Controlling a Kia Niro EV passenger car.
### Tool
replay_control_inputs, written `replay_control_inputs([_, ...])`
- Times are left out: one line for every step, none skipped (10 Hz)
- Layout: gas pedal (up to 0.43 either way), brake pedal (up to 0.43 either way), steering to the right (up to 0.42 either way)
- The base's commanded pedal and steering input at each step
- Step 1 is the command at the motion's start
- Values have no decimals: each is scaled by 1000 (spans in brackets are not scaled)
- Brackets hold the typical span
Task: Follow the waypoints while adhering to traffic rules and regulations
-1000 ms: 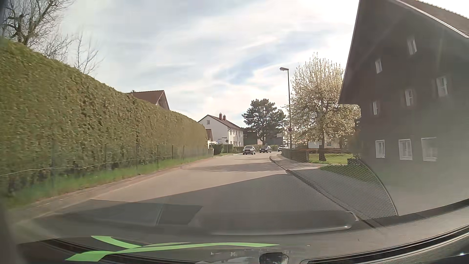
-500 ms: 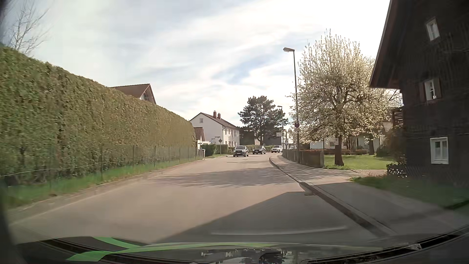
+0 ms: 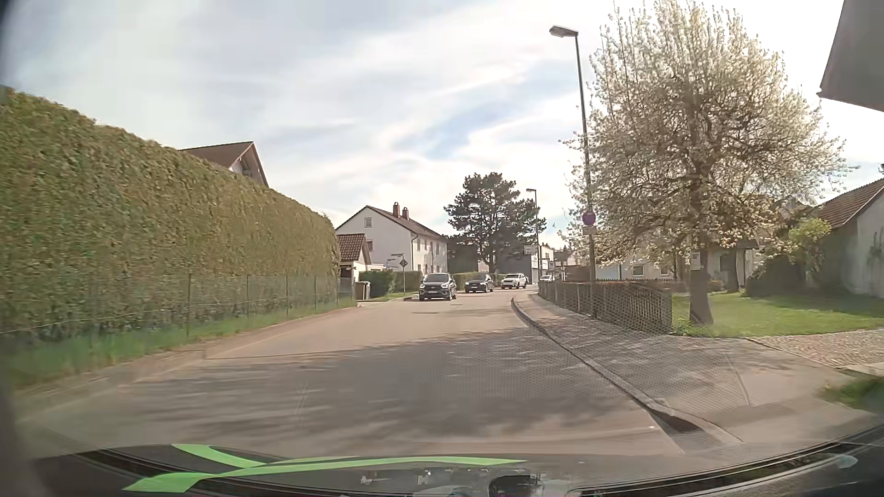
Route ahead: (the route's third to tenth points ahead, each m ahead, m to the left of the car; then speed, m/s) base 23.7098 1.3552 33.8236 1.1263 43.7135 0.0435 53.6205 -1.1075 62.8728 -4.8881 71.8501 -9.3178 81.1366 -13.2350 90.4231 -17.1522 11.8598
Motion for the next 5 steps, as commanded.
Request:
replay_control_inputs([98,0,1])
replay_control_inputs([87,0,1])
replay_control_inputs([67,0,1])
replay_control_inputs([28,0,1])
replay_control_inputs([0,0,0])
